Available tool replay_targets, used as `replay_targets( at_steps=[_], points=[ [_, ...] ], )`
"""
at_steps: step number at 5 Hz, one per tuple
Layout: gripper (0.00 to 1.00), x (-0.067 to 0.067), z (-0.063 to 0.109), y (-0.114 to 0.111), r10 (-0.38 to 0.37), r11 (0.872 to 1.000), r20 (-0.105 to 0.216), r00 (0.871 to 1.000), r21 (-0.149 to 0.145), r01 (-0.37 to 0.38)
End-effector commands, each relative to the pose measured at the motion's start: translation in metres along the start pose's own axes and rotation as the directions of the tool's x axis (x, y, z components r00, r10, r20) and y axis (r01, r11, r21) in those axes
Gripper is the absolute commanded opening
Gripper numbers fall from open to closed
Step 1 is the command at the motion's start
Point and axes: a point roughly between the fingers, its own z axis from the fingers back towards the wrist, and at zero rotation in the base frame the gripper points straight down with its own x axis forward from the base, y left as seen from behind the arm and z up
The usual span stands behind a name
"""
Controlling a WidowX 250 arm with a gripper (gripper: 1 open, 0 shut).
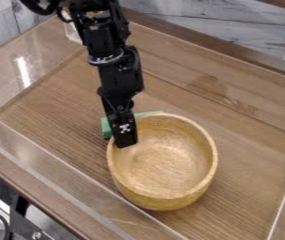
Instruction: Remove the green block from inside the brown bowl and put it on the table
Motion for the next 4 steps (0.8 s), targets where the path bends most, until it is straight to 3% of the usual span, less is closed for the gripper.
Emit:
replay_targets(
  at_steps=[1, 4],
  points=[
    [1.00, 0.0011, 0.0061, 0.0086, 0.006, 0.999, 0.025, 1.000, 0.033, -0.006],
    [1.00, -0.0004, -0.0011, 0.0169, 0.023, 0.999, 0.032, 0.999, 0.033, -0.024]
  ],
)
